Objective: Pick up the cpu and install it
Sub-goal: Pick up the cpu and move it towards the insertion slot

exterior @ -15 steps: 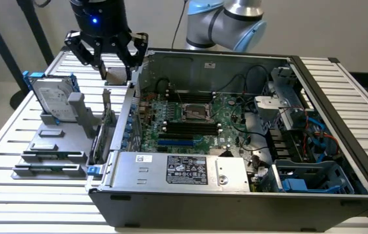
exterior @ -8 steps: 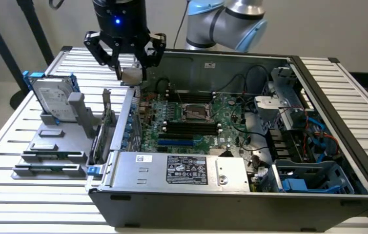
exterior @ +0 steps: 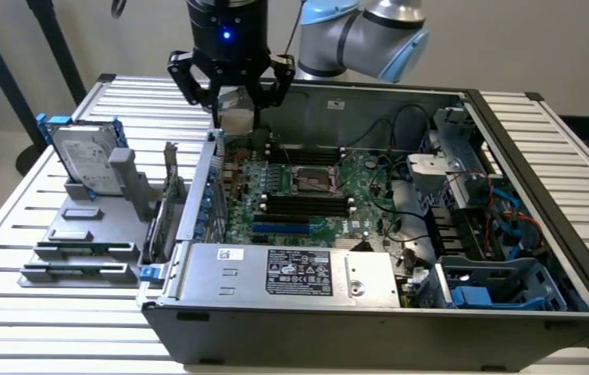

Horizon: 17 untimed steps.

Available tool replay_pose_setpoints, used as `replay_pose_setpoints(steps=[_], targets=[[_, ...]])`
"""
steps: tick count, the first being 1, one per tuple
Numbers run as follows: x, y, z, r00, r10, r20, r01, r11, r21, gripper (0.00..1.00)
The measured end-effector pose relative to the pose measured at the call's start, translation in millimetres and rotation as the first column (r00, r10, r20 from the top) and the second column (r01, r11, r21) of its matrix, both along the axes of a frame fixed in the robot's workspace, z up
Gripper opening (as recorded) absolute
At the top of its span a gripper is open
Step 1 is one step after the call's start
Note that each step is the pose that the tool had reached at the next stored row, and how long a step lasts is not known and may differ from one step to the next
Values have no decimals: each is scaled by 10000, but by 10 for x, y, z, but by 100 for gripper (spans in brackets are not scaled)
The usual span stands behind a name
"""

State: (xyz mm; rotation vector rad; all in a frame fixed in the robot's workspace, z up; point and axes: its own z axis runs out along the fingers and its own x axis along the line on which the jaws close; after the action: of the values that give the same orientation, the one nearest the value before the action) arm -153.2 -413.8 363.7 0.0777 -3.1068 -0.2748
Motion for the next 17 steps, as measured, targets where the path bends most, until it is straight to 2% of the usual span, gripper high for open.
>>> replay_pose_setpoints(steps=[5, 17], targets=[[134, 124, -49, 10000, 0, 0, 0, 9999, -165, 55], [474, 393, -190, 10000, 0, 1, 0, 9990, -439, 55]])
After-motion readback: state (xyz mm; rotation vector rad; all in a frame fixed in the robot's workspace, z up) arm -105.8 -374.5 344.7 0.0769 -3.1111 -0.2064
